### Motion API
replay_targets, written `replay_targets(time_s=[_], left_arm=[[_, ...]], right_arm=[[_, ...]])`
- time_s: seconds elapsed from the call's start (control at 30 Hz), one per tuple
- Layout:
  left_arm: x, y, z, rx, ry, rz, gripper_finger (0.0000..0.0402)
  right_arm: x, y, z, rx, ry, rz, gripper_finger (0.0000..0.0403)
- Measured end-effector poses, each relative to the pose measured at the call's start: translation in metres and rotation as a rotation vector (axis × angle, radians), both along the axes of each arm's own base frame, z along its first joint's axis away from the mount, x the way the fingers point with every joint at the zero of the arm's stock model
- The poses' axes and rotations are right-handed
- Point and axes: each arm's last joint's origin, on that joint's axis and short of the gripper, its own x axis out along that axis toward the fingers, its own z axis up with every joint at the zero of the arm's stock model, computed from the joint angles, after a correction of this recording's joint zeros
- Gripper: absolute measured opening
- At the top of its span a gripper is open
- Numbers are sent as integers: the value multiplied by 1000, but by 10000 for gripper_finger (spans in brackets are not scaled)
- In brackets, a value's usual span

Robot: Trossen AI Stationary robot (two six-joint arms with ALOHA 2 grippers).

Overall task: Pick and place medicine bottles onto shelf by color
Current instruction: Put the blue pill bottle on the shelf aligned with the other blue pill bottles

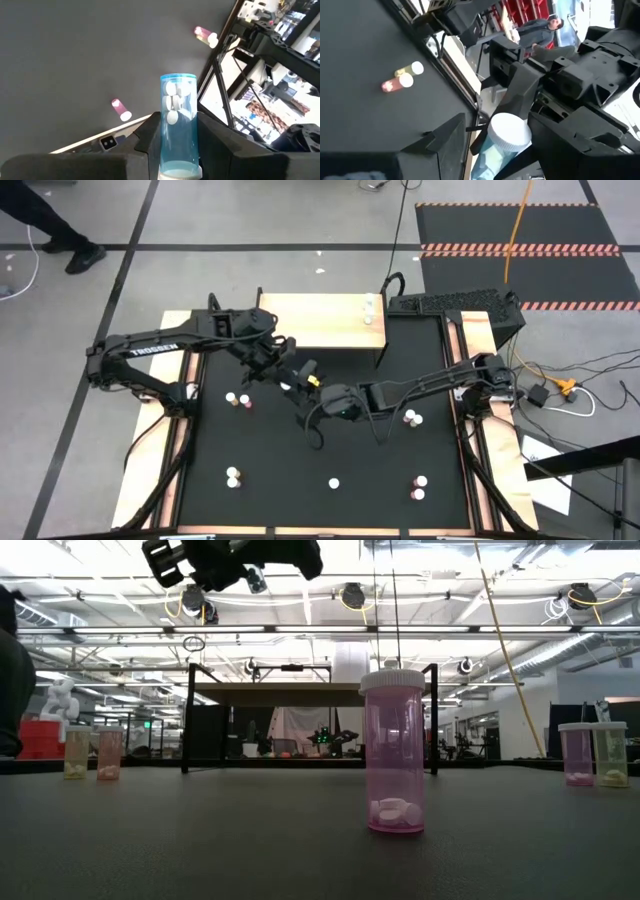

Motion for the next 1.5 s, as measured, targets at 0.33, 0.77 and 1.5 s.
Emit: replay_targets(time_s=[0.33,0.77,1.5], left_arm=[[0,1,1,21,-6,17,108],[0,1,1,22,-6,18,108],[-2,13,3,160,-40,32,247]], right_arm=[[0,-6,2,-1,-5,-4,202],[1,-8,3,51,-32,-22,113],[-5,-9,12,212,-107,-66,118]])
